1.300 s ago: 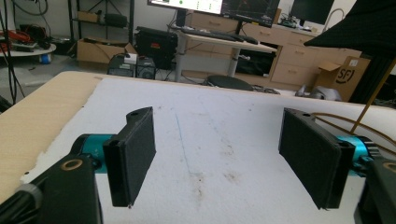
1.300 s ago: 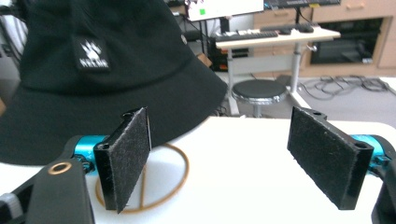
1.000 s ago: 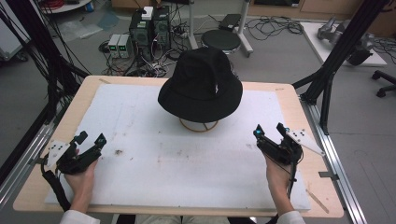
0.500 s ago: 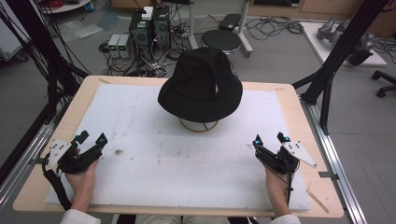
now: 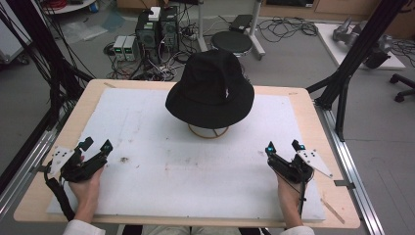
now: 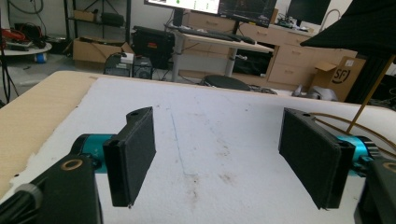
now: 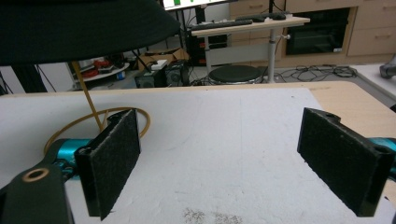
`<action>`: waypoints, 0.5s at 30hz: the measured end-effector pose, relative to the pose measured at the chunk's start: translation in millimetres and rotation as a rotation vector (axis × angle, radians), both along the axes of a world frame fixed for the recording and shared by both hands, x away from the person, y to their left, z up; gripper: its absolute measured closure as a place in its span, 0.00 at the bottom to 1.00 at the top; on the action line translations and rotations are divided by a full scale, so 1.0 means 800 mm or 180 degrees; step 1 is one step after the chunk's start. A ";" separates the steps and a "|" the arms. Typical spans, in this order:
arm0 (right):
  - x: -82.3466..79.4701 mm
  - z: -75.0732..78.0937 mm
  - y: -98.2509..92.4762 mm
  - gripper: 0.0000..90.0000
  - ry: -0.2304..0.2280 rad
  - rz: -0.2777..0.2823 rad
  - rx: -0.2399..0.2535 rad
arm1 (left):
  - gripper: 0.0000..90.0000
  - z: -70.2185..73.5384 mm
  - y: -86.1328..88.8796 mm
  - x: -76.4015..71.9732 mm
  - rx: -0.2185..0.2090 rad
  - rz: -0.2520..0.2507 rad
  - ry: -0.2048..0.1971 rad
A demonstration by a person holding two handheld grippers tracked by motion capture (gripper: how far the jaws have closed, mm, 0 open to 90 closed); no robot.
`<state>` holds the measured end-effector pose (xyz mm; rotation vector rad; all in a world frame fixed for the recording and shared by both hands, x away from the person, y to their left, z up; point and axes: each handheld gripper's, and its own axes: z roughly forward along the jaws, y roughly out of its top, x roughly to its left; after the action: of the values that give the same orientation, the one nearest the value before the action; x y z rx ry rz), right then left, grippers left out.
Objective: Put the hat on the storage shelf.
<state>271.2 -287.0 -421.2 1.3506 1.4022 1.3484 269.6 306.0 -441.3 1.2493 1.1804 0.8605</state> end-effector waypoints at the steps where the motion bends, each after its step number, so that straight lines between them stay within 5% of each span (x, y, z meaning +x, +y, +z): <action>1: 0.000 -0.001 -0.001 0.14 0.0007 -0.0012 0.0028 | 0.30 0.000 0.000 0.000 -0.0004 0.0005 -0.0002; 15: 0.002 -0.005 -0.007 0.14 0.0079 -0.0042 0.0041 | 0.30 0.000 0.000 -0.001 0.0012 0.0001 0.0004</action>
<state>273.1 -292.6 -425.4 1.3869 1.4009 1.3383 268.8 305.9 -440.9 1.2528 1.1806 0.8625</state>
